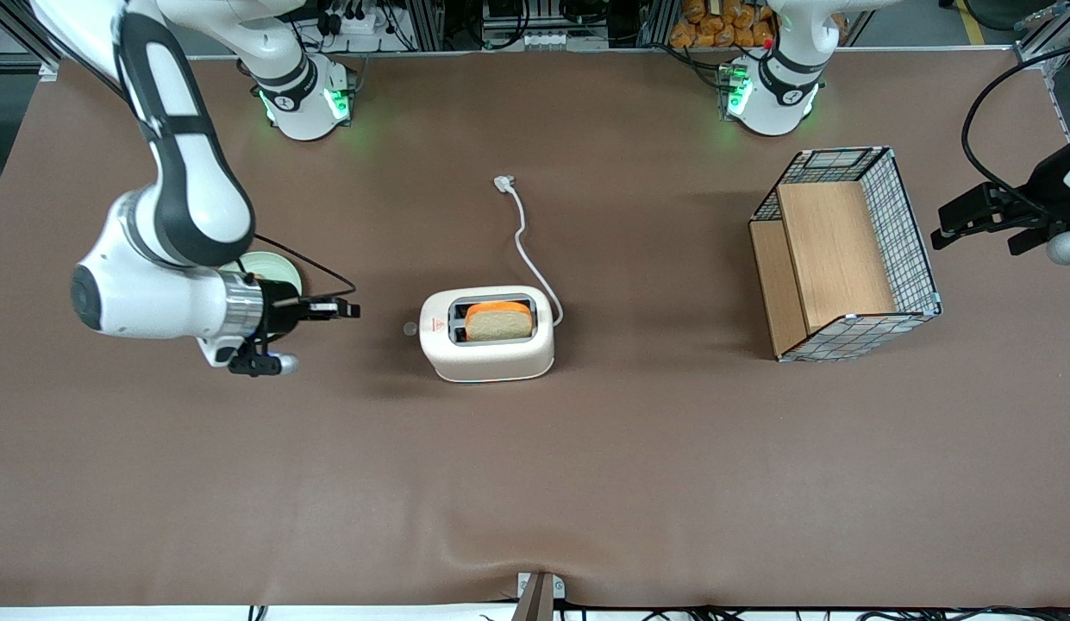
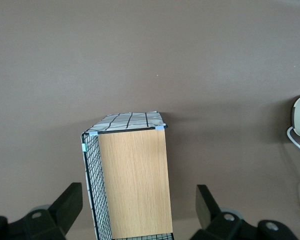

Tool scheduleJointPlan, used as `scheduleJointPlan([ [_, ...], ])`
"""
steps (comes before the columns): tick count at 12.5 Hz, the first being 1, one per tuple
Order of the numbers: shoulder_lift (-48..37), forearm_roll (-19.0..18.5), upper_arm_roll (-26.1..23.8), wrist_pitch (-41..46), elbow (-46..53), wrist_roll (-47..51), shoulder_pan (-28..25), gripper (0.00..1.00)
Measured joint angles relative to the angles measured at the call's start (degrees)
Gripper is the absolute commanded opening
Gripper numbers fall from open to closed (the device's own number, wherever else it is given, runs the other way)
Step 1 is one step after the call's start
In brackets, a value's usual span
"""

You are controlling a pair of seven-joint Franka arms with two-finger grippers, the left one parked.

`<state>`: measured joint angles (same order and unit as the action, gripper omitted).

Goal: Press toaster button with right arm
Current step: 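Advance the right gripper to the lever on the white toaster's end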

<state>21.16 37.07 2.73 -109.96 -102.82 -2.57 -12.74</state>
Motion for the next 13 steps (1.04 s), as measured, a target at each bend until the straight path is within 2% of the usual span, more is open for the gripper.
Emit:
scheduleJointPlan([
  [3, 1.5, 0.4, -0.1, -3.0, 0.0, 0.0, -2.4, 0.00],
  [7, 2.1, 3.2, -0.1, -4.9, 0.0, 0.0, -3.9, 0.00],
  [13, 3.4, 3.4, -0.1, -7.1, 0.4, 0.0, -4.7, 0.00],
])
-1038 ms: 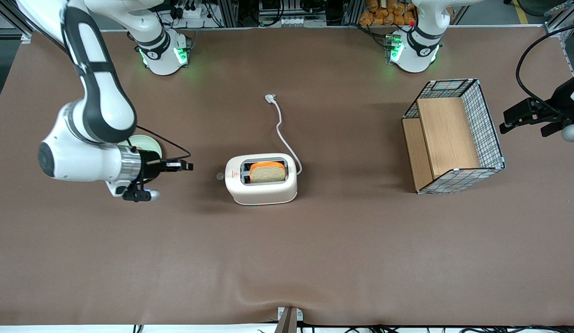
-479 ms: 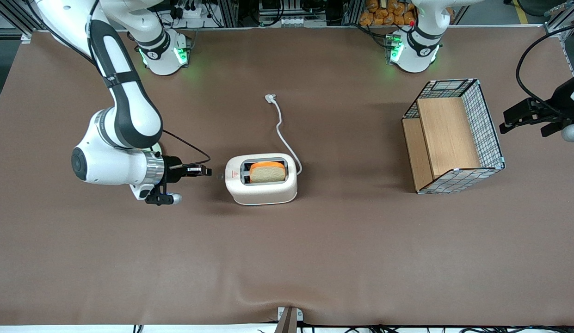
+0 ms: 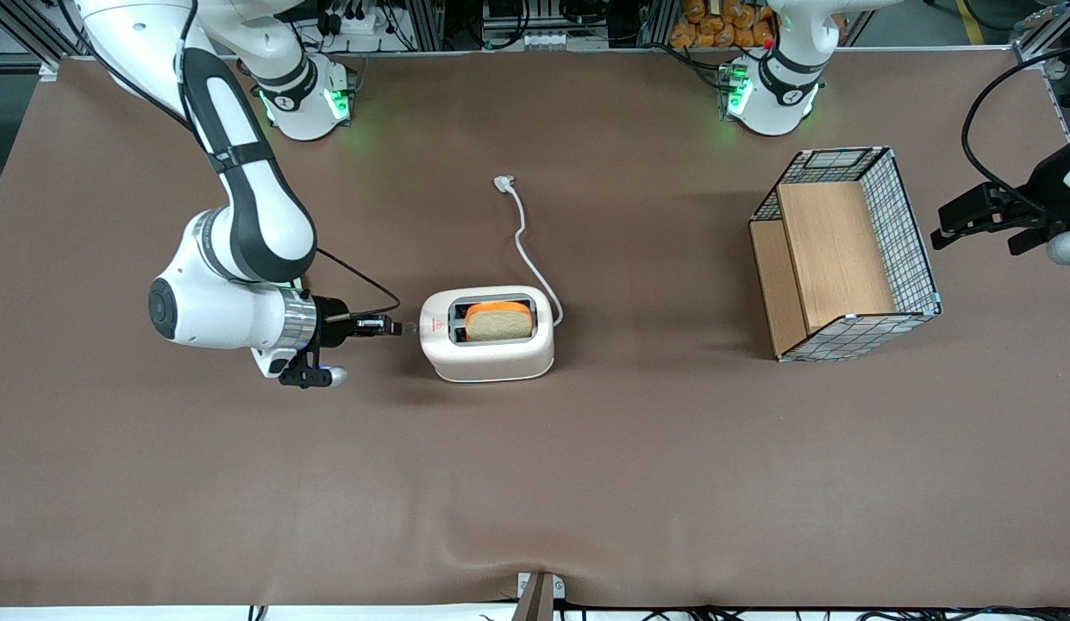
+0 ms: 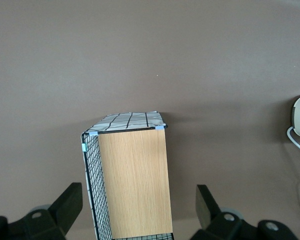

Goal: Press toaster button with right arm
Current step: 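Advance the right gripper to the lever on the white toaster's end, then lower the right gripper onto the toaster lever, pressing it down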

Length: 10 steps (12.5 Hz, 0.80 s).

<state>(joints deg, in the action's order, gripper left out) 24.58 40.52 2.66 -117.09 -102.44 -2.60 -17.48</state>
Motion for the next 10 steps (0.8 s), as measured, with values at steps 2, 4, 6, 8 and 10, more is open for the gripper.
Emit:
scheduleJointPlan([
  [2, 0.2, 0.0, 0.0, -0.3, 0.0, 0.0, -0.6, 0.00],
  [4, 0.4, 0.0, 0.0, -0.8, 0.0, 0.0, -1.5, 0.00],
  [6, 0.8, 0.0, 0.0, -1.2, 0.0, 0.0, -1.9, 0.00],
  [8, 1.1, 0.0, 0.1, -1.3, 0.0, 0.0, -2.0, 0.00],
  [10, 1.3, 0.0, 0.2, -1.3, 0.0, 0.0, -2.0, 0.00],
])
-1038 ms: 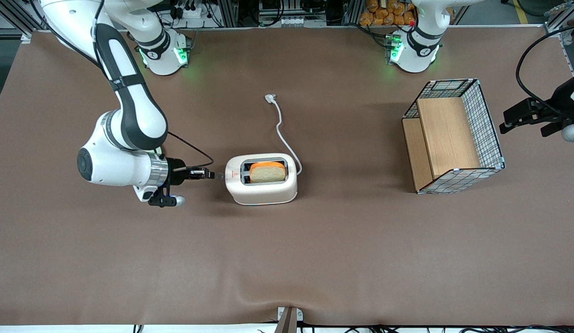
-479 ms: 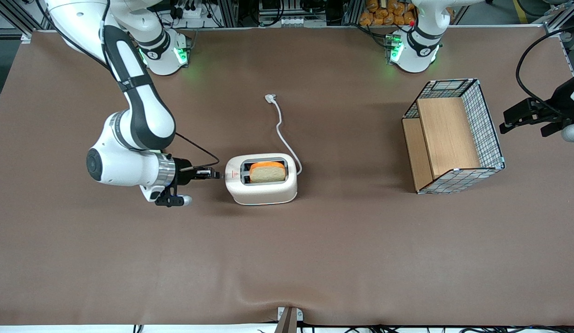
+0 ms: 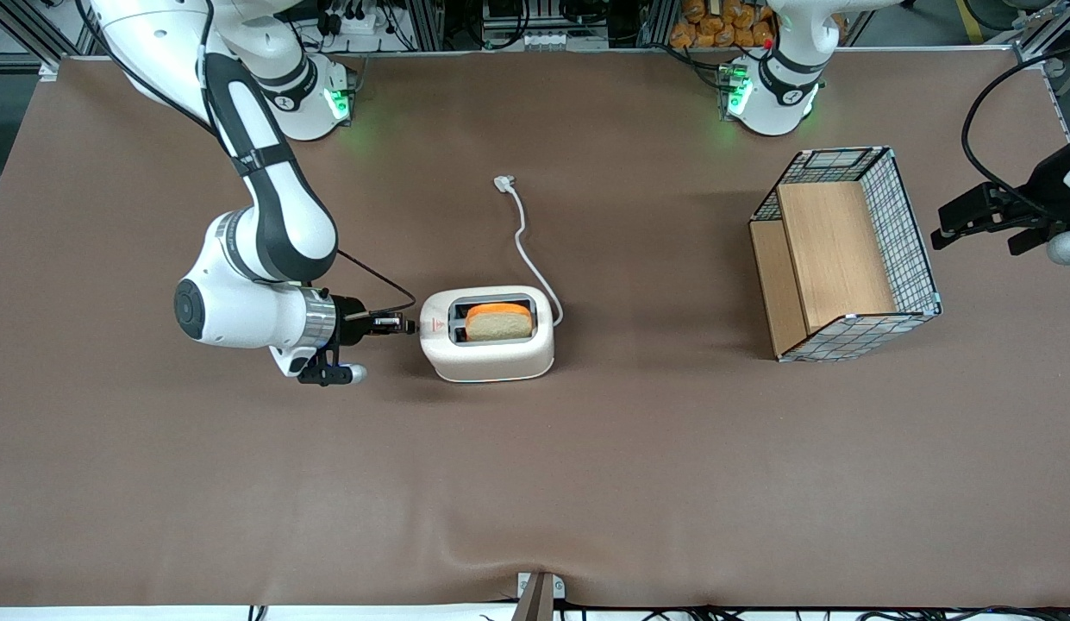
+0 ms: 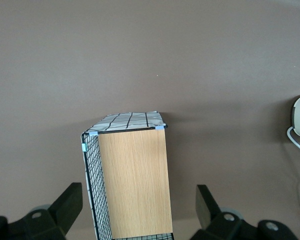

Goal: Press toaster button with right arm
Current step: 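Lower the right gripper onto the toaster lever, pressing it down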

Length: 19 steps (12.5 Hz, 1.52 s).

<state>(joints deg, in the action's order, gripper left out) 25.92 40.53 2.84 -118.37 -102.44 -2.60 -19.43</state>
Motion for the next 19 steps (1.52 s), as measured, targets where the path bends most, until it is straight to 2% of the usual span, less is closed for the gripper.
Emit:
scheduleJointPlan([
  [19, 4.2, 0.1, -0.2, -4.9, 0.0, -1.3, -0.1, 0.00],
])
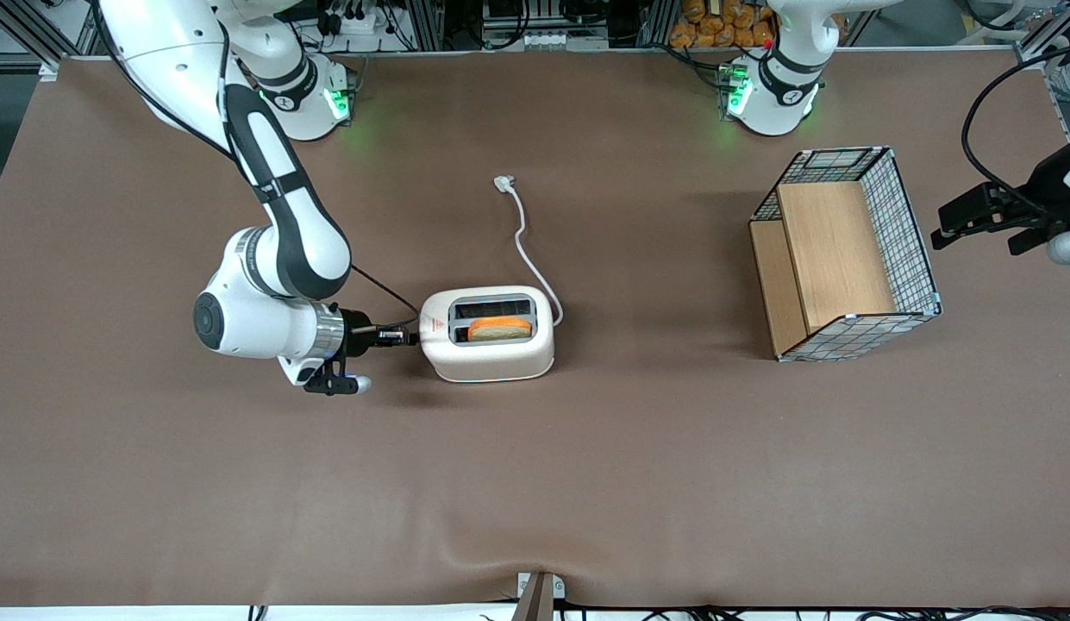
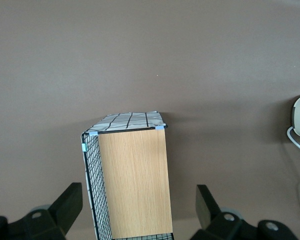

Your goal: Press toaster button with right arm

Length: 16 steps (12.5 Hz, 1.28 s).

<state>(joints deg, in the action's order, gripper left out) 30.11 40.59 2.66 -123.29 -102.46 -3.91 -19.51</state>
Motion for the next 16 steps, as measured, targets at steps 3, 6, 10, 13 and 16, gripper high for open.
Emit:
scheduleJointPlan([
  [3, 0.8, 0.0, -0.2, -1.1, -0.1, -0.8, 0.0, 0.00],
  [6, 1.0, 0.1, -0.3, -1.4, -0.1, -0.9, 0.0, 0.00],
  [10, 1.0, 0.1, -0.4, -1.6, -0.2, -1.0, 0.0, 0.00],
  [13, 1.0, 0.1, -0.4, -1.7, -0.2, -1.0, 0.0, 0.00],
  [16, 1.0, 0.1, -0.4, -1.8, -0.2, -1.0, 0.0, 0.00],
])
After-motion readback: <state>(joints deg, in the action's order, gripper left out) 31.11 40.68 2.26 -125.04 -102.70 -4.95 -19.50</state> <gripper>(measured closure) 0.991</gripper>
